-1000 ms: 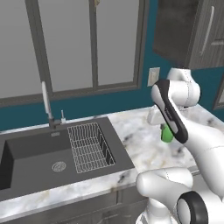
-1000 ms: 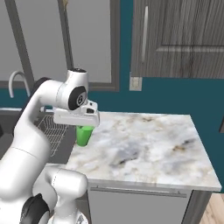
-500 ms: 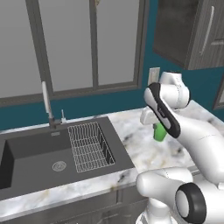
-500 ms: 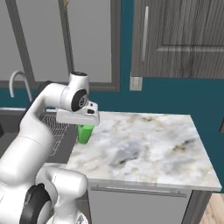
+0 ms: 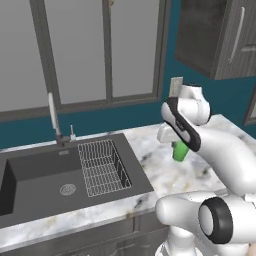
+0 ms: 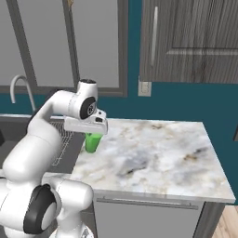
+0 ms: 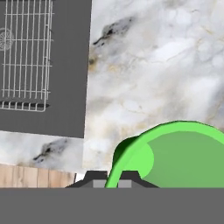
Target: Pick the cup and bowl from the counter and place them on the counter next to the sink.
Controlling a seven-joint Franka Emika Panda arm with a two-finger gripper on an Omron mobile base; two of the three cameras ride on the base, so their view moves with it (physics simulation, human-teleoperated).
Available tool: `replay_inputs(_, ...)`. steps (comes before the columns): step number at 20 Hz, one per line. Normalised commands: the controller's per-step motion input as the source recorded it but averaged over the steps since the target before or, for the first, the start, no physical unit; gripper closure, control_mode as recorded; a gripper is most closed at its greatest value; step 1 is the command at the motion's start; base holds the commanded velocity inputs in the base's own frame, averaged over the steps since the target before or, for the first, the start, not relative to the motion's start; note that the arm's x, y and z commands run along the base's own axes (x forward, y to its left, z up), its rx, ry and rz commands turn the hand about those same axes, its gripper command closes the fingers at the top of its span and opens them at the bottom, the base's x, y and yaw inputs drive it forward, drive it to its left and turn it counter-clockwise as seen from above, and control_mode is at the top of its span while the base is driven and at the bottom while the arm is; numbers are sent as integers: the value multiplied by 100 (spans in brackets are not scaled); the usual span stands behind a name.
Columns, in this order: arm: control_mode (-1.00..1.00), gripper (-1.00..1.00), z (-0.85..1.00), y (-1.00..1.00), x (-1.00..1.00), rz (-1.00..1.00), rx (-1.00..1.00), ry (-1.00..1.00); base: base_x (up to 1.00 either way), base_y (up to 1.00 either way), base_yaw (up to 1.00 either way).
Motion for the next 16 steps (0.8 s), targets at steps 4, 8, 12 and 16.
replay_inputs(4,-100,100,-50,0,3,-6,0,0,0,0,0)
replay_inputs(8,-100,100,-41,0,0,-6,-2,0,0,0,0)
replay_inputs(12,-100,100,-16,7,0,-7,-2,0,0,0,0)
replay_inputs(16,-100,100,-21,17,5,-7,-8,0,0,0,0)
